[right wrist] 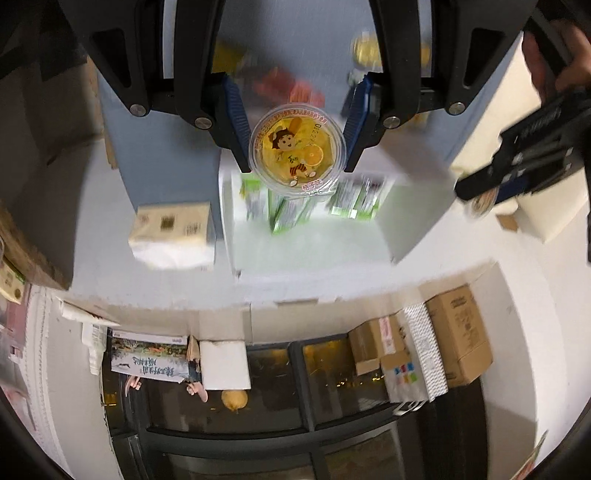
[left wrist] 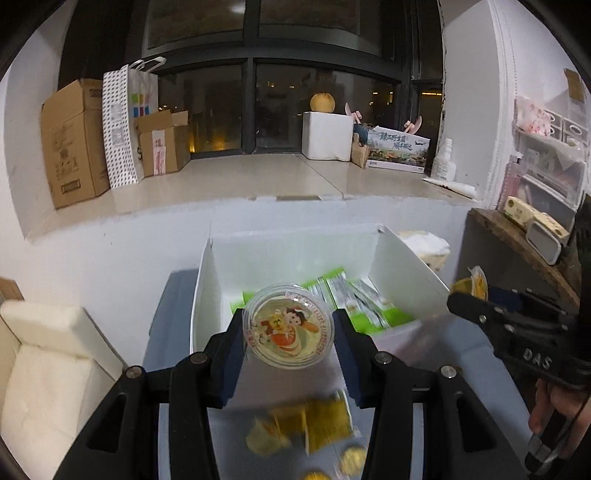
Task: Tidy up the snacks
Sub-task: 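Lower both jelly cups into the white box and open both grippers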
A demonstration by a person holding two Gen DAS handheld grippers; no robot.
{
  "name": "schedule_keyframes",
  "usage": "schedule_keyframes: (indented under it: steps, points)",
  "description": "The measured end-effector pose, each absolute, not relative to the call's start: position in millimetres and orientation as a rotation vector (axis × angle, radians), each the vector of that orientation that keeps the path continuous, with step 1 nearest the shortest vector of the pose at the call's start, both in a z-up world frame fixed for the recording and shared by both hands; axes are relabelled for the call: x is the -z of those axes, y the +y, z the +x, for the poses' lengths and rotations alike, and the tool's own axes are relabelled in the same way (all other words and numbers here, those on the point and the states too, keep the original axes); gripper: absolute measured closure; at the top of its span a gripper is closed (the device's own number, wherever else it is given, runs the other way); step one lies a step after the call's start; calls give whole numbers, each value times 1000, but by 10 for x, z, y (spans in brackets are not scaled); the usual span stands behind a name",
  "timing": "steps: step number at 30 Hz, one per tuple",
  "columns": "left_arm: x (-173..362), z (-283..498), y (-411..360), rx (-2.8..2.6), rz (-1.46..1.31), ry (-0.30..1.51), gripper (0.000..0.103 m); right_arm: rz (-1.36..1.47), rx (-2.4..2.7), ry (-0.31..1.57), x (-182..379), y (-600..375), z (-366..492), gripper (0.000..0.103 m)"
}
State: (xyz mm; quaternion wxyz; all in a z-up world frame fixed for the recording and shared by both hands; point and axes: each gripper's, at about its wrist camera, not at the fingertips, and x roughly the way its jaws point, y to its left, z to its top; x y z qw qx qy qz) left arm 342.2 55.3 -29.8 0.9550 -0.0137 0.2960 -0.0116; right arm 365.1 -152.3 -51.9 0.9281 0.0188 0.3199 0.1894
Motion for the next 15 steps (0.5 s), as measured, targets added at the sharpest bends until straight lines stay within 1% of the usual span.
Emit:
schedule_keyframes:
  steps: [5,7,8,9,10,11,12,13,15]
  points:
    - [265,3812,562,11,-2,615,53,80,-368,703,504,-1466,4165,52]
    - [282,3911,564,-13,17,626,51,88,-372,711,517,-1457,4262,52]
    - [301,3954,570,-24,15,638,46,91,-375,723,529,-1444,4318,51]
    - [328,4009,586,-19,2,660,27,92,-378,732,538,-1428,4359,49]
    - [355,4039,608,-11,-13,672,3,90,-381,740,544,-1412,4388,44]
    - [372,4040,638,-22,-22,661,0,86,-375,737,540,-1407,4403,21]
    - [378,4034,647,-30,-16,656,0,83,-361,719,522,-1423,4399,4]
    - [390,4024,652,-34,-11,655,0,89,-349,699,496,-1445,4391,2]
    - [425,4004,665,-37,-12,668,0,119,-356,691,463,-1505,4374,2]
